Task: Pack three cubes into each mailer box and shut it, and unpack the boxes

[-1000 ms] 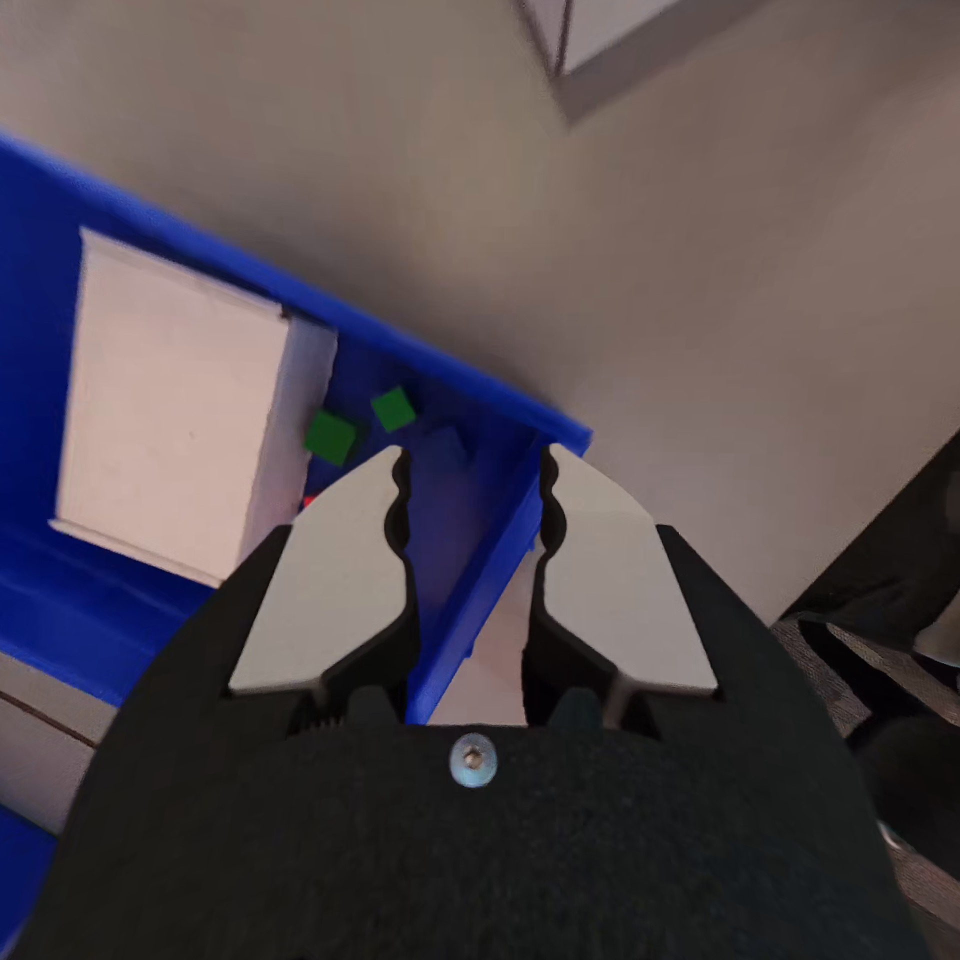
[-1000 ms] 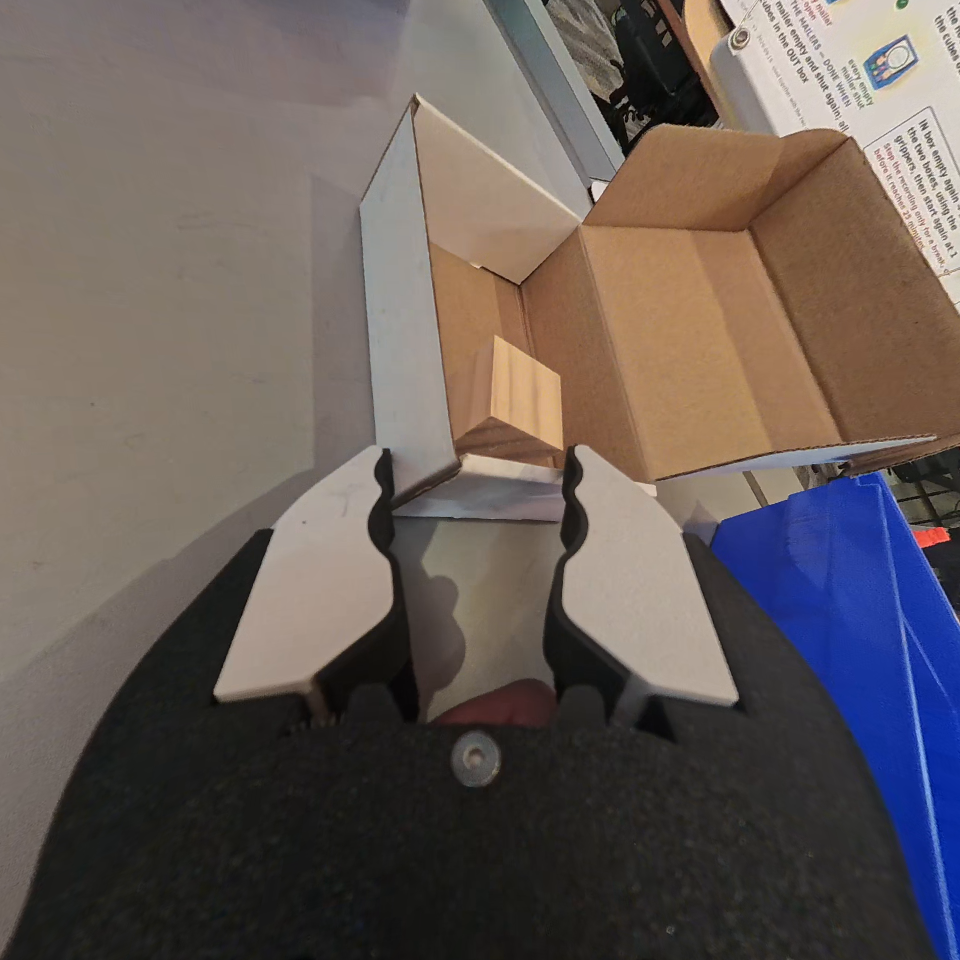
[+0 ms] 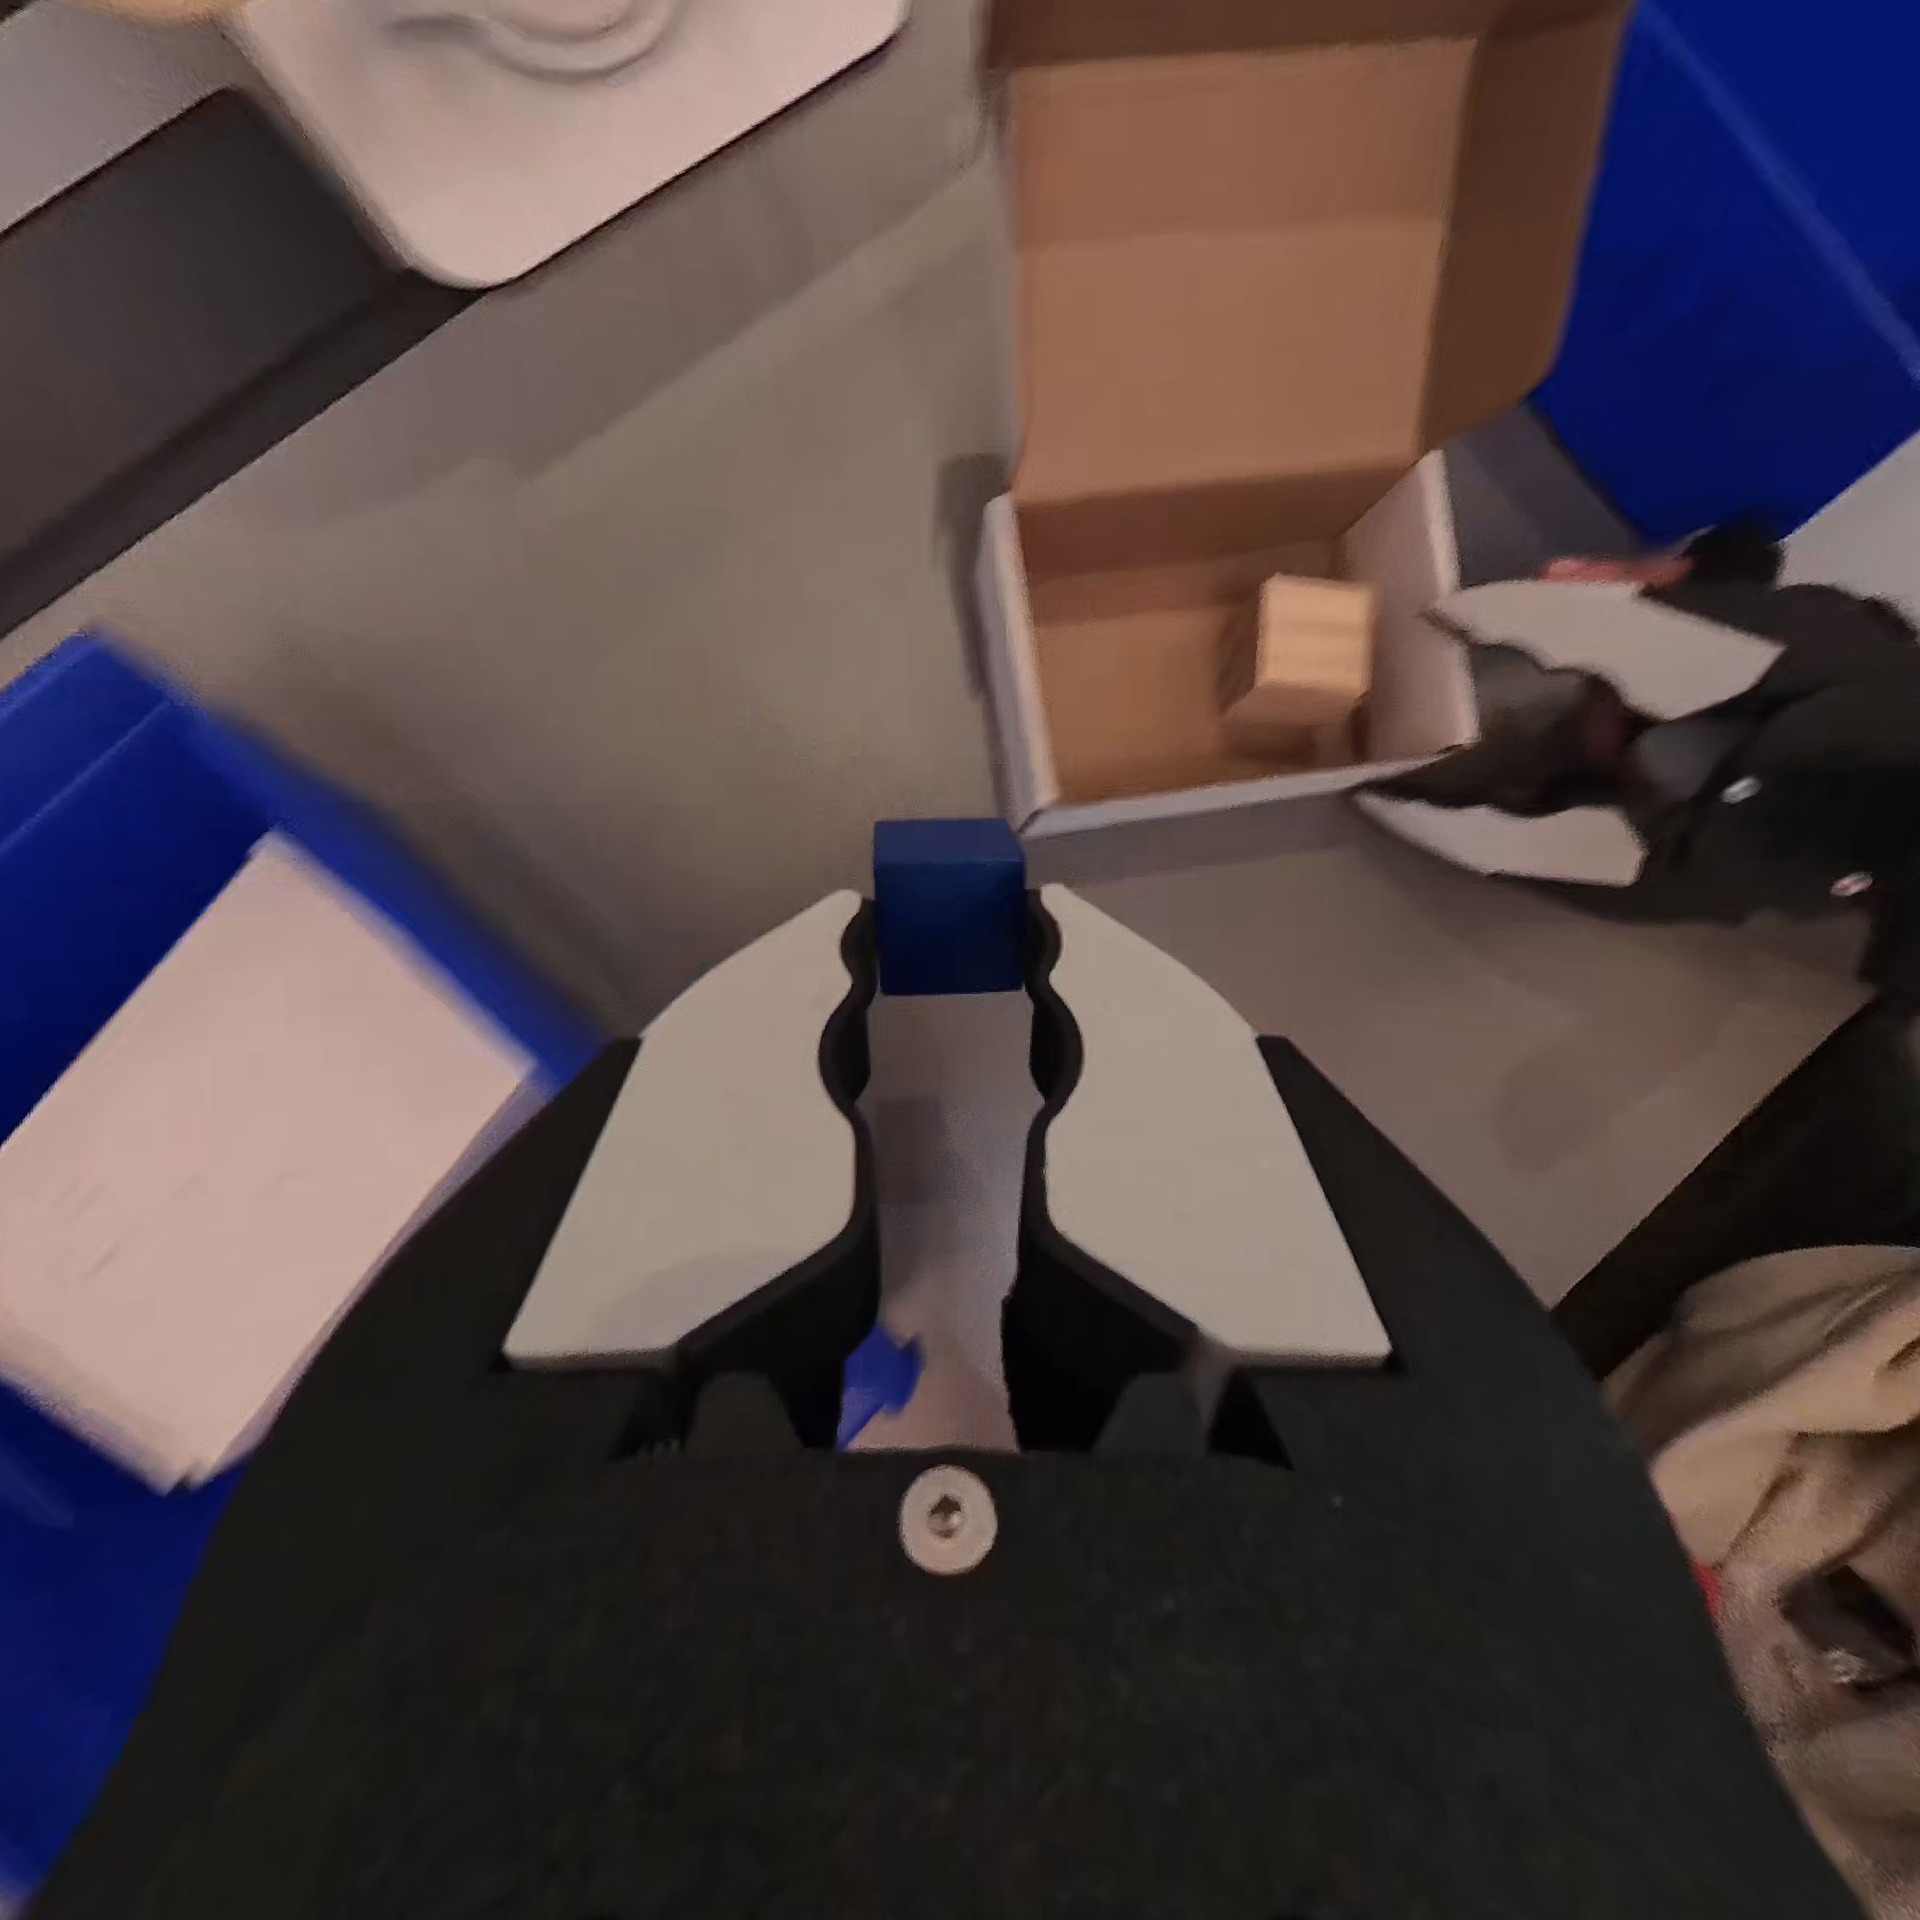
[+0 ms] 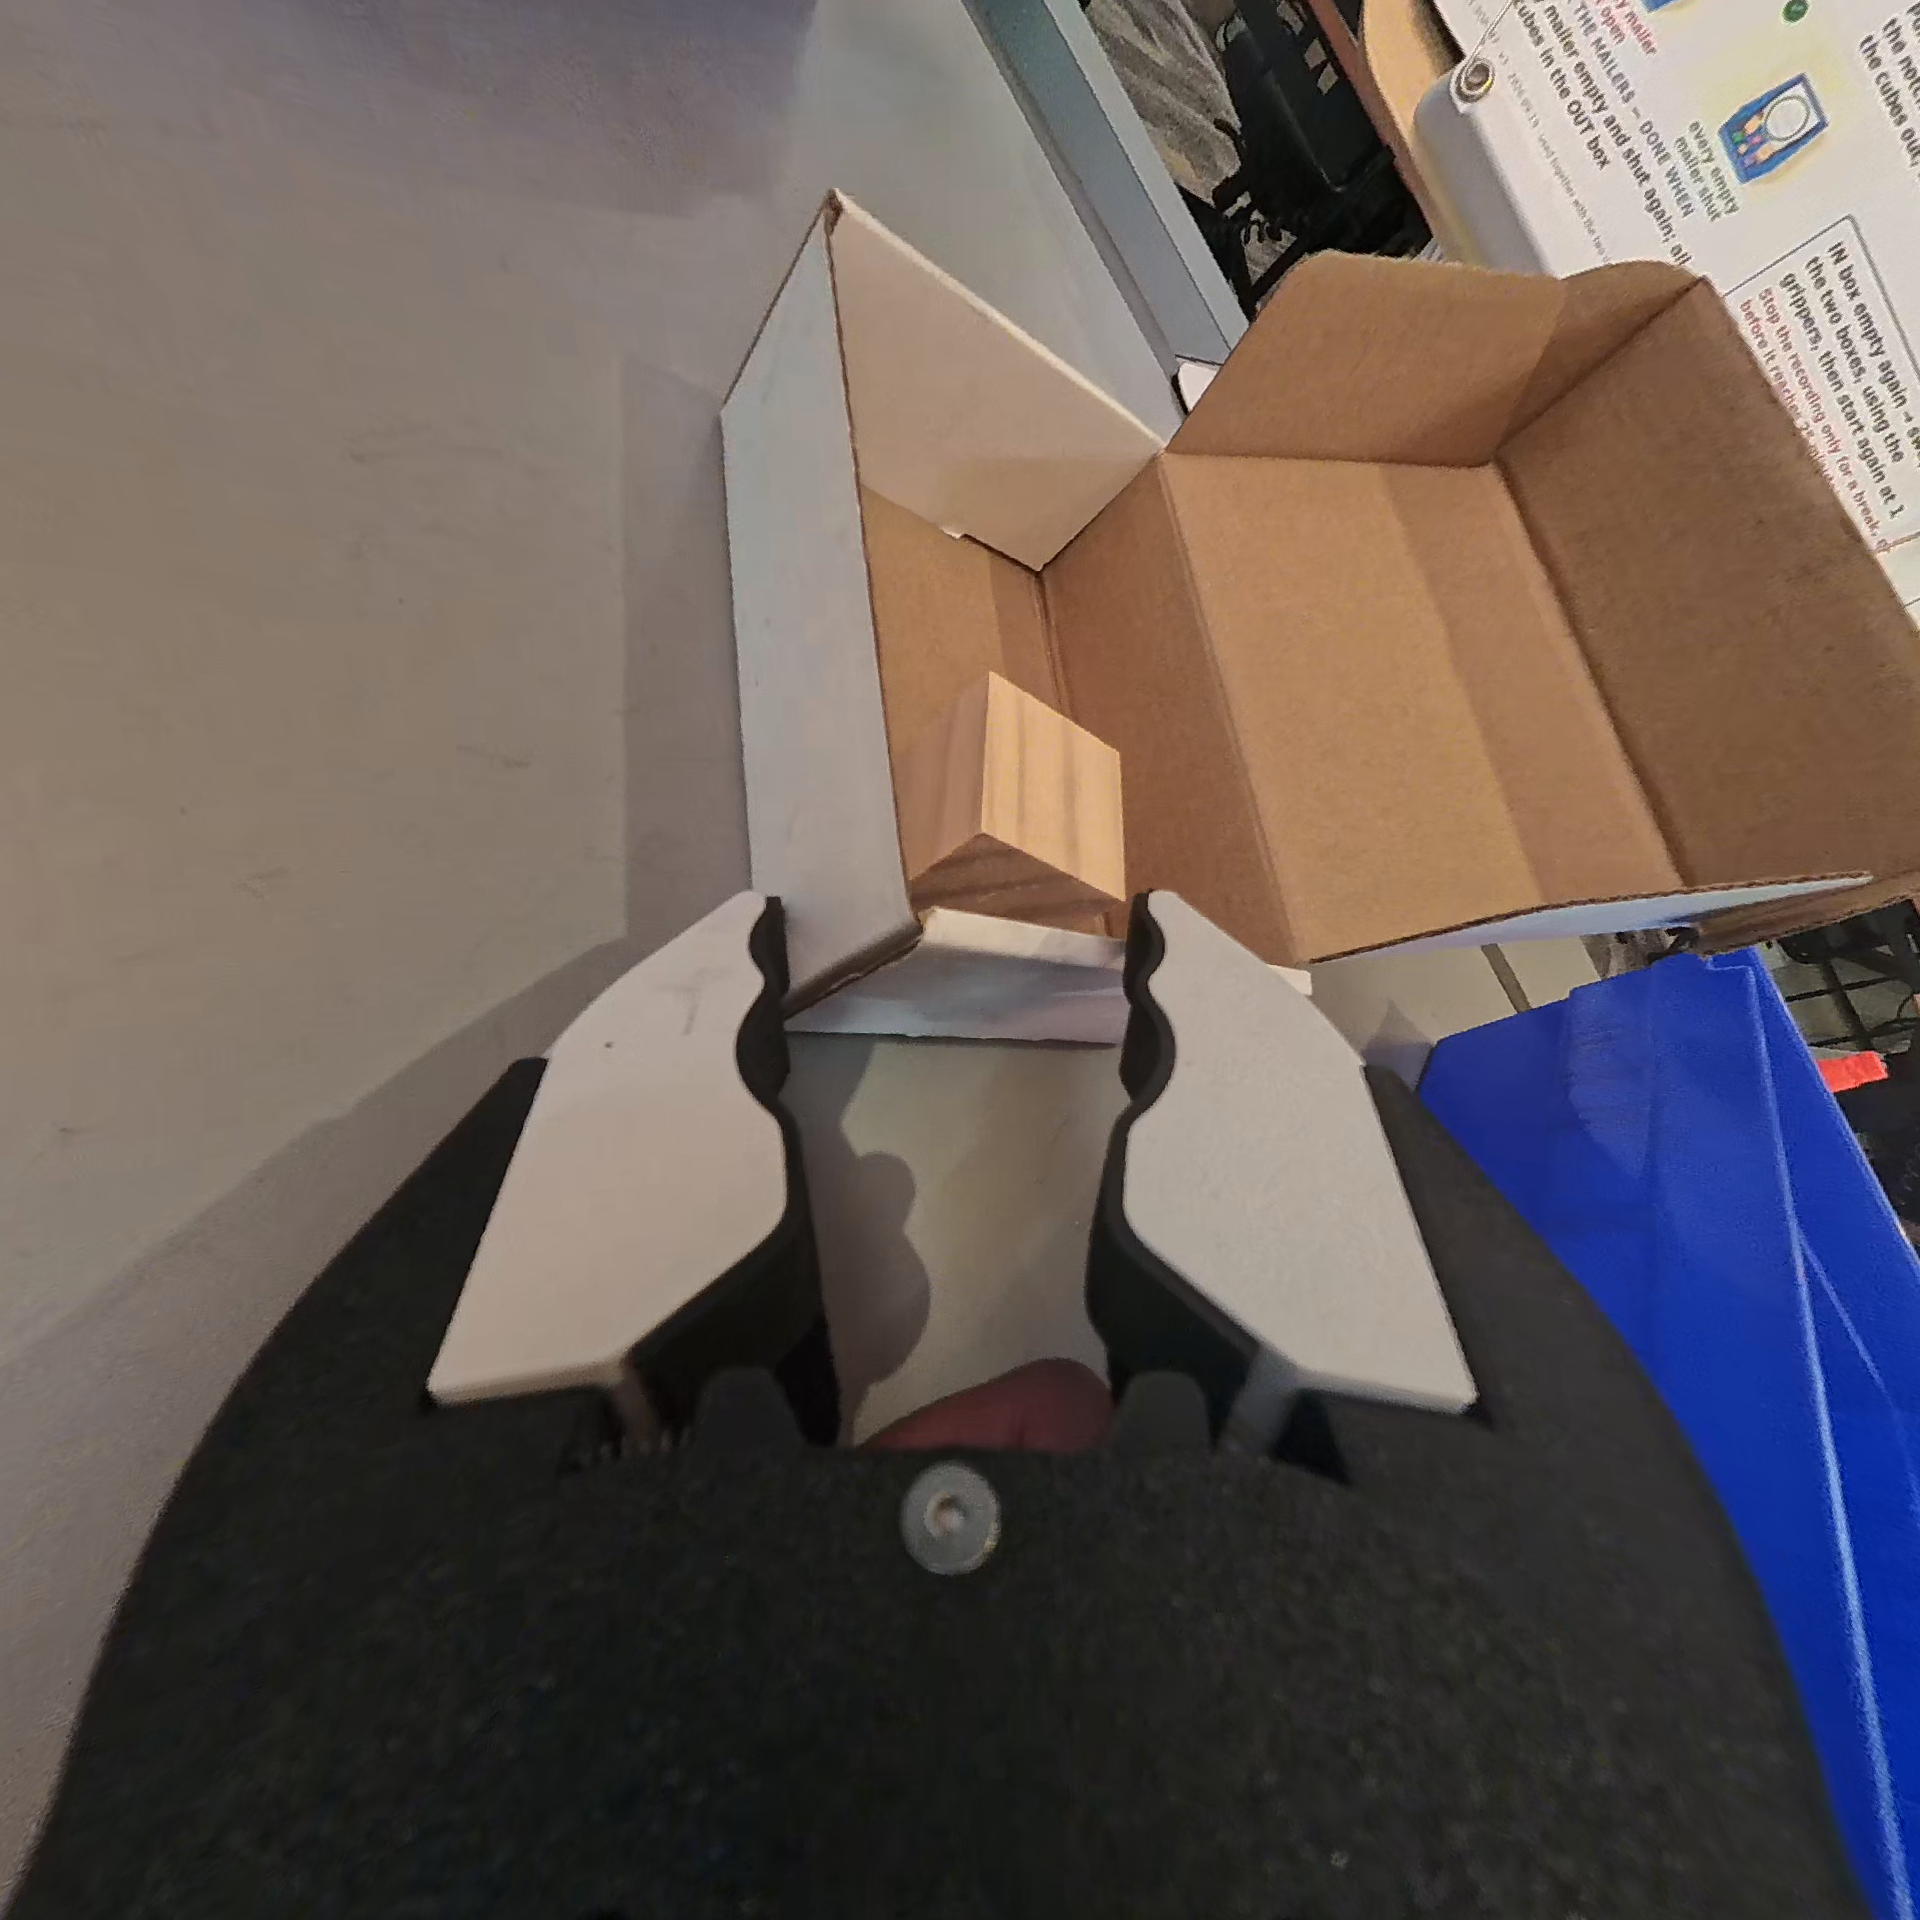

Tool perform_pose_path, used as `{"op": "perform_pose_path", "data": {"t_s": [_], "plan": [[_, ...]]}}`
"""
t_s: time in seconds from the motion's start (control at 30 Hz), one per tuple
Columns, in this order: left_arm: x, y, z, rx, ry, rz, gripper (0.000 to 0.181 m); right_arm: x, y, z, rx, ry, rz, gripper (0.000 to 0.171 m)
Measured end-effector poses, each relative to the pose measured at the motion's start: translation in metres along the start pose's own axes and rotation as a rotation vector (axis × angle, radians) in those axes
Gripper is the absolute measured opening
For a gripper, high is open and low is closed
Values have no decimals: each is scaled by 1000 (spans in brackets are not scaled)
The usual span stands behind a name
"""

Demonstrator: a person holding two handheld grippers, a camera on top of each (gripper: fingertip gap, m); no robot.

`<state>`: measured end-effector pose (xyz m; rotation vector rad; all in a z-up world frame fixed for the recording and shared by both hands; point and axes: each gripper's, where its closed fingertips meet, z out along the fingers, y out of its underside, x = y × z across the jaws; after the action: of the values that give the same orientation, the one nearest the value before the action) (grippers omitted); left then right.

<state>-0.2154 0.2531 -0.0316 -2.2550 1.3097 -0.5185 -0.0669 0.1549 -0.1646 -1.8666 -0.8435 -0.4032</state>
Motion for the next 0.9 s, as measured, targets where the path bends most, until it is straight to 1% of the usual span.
{"op": "perform_pose_path", "data": {"t_s": [0.07, 0.17, 0.27, 0.4, 0.57, 0.73, 0.77, 0.8, 0.87, 0.9], "plan": [[28, -17, 36, -41, 39, 20, 26, 0, 0, 0, 0, 1, 0, 62], [59, -28, 98, -148, 60, 63, 26, 0, 0, 0, 0, -1, 1, 63], [61, -32, 145, -239, -4, 94, 26, 0, 0, 0, 1, -1, 2, 62], [58, -27, 180, -291, -43, 58, 26, 0, 0, 0, 1, 0, 1, 62], [52, -9, 196, -331, -89, 16, 26, 0, 0, 0, 3, -1, 2, 62], [52, -12, 198, -287, -64, -14, 27, 0, 0, 0, 4, -1, 1, 62], [55, -14, 196, -270, -33, -12, 37, 0, 0, 0, 4, -1, 2, 62], [58, -15, 190, -252, 4, -3, 51, 0, 0, 0, 4, -1, 1, 62], [54, -17, 169, -185, 21, 29, 48, 0, 0, 0, 4, 0, 1, 62], [50, -18, 154, -145, 22, 46, 51, 0, 0, 0, 4, 0, 0, 62]]}}
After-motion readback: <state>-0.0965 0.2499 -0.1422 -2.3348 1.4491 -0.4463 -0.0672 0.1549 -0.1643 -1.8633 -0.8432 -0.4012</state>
